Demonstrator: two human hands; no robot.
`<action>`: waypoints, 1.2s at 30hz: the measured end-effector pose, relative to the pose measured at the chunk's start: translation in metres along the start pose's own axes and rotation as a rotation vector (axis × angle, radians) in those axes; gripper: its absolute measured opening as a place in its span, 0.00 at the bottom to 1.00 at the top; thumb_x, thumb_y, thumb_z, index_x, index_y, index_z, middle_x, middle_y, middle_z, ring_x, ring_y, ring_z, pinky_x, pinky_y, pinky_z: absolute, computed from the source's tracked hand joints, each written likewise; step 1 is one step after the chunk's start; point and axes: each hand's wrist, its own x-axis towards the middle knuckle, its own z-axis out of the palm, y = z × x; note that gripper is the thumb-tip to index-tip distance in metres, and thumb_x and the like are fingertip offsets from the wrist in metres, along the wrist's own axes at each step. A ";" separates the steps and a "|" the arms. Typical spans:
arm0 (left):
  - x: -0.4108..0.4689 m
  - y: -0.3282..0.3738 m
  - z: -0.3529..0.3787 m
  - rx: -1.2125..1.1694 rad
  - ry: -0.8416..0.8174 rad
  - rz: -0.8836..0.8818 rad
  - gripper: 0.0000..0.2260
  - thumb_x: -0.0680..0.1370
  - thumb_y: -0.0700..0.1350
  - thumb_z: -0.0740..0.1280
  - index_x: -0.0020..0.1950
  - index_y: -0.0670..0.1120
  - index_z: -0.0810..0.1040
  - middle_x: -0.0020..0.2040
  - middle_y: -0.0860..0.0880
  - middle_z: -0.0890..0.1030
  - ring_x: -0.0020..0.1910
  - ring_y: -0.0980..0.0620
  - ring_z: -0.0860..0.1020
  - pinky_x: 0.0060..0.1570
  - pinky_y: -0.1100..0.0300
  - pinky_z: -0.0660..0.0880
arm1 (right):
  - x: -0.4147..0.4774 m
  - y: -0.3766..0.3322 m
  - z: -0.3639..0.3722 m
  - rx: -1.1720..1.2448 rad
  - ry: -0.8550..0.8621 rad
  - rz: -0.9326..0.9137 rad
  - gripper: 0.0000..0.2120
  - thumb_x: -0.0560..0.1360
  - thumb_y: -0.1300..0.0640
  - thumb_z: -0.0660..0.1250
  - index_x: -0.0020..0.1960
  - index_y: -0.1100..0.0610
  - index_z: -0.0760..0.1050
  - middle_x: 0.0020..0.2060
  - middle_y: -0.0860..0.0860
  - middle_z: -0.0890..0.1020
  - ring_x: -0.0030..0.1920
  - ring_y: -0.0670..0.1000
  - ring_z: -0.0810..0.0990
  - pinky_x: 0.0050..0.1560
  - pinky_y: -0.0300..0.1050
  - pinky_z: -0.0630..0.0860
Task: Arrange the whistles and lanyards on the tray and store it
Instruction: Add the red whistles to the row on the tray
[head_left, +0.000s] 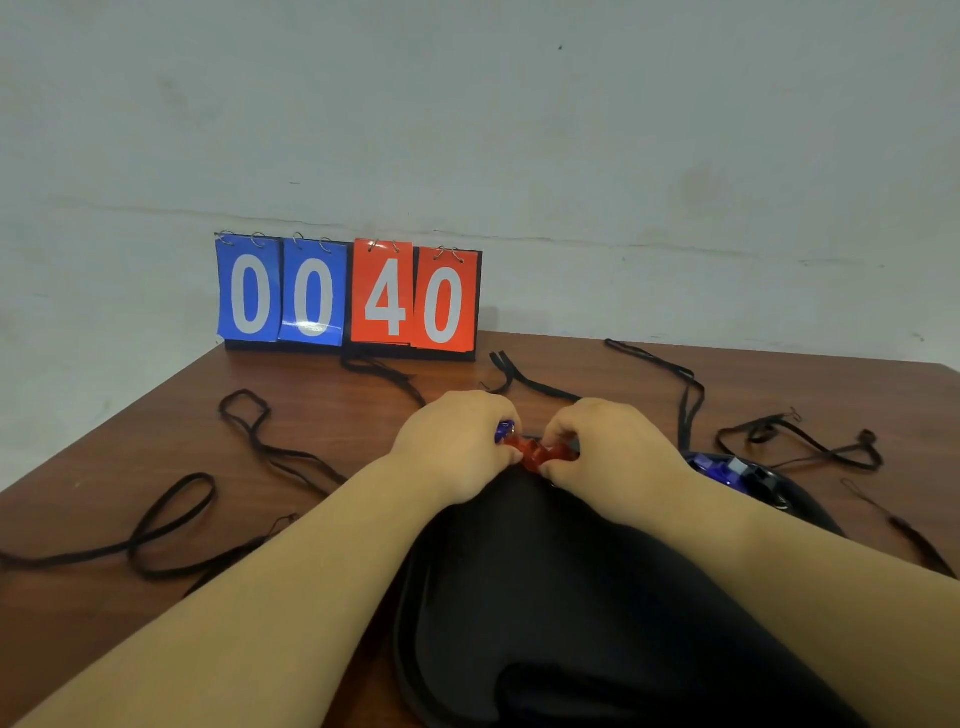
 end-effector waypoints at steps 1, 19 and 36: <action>0.000 0.000 0.000 -0.002 0.006 -0.003 0.13 0.79 0.52 0.71 0.63 0.55 0.80 0.59 0.53 0.81 0.54 0.52 0.79 0.54 0.58 0.76 | -0.001 0.000 -0.001 0.002 -0.008 -0.006 0.09 0.75 0.46 0.73 0.54 0.44 0.81 0.51 0.42 0.79 0.50 0.44 0.77 0.55 0.41 0.77; -0.035 0.034 -0.021 -0.455 -0.111 0.162 0.28 0.84 0.44 0.63 0.82 0.59 0.57 0.48 0.58 0.80 0.44 0.66 0.80 0.47 0.68 0.78 | -0.050 0.031 -0.054 0.538 0.180 -0.168 0.09 0.72 0.52 0.77 0.48 0.40 0.81 0.41 0.32 0.83 0.41 0.38 0.83 0.42 0.29 0.76; -0.036 0.033 -0.014 -0.519 0.044 0.143 0.14 0.72 0.42 0.79 0.52 0.55 0.81 0.45 0.56 0.86 0.45 0.58 0.85 0.50 0.60 0.83 | -0.050 0.038 -0.035 0.609 0.162 -0.159 0.08 0.71 0.54 0.78 0.45 0.43 0.83 0.41 0.37 0.85 0.43 0.40 0.84 0.42 0.31 0.78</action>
